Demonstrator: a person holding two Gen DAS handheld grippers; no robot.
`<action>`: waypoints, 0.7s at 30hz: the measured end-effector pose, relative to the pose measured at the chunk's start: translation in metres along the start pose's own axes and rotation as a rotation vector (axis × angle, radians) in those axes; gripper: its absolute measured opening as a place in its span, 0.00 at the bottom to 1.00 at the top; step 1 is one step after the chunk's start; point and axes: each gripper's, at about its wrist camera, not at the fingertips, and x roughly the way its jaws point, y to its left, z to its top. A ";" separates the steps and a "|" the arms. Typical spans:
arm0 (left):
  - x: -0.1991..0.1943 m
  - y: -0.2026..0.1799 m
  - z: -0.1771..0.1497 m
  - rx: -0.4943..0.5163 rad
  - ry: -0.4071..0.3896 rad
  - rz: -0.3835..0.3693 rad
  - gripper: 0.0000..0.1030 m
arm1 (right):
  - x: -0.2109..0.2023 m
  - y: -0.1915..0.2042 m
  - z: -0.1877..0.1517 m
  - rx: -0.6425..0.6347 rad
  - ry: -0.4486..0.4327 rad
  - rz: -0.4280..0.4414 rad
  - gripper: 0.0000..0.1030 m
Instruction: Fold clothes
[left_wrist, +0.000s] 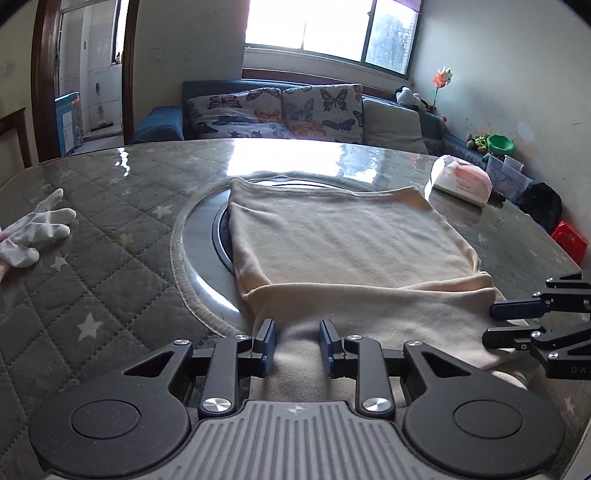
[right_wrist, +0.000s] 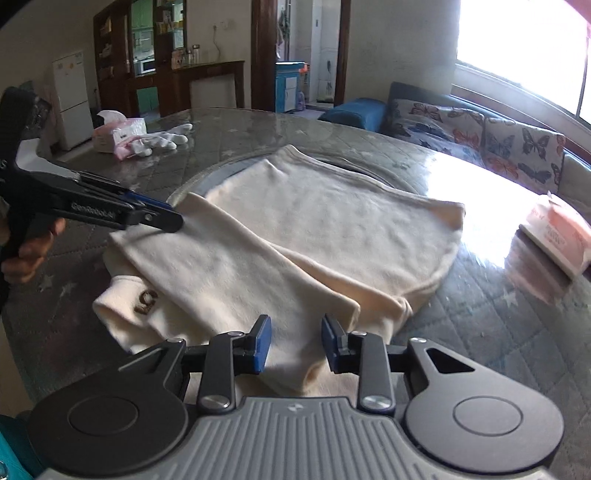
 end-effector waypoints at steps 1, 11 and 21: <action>-0.004 -0.002 0.000 0.006 -0.005 -0.002 0.29 | -0.004 0.001 0.000 -0.003 -0.009 0.002 0.29; -0.017 -0.044 -0.026 0.175 0.020 -0.037 0.32 | -0.010 0.014 -0.010 -0.036 -0.007 0.003 0.29; -0.056 -0.045 -0.039 0.290 -0.019 -0.030 0.51 | -0.043 0.015 -0.020 -0.070 -0.005 -0.020 0.37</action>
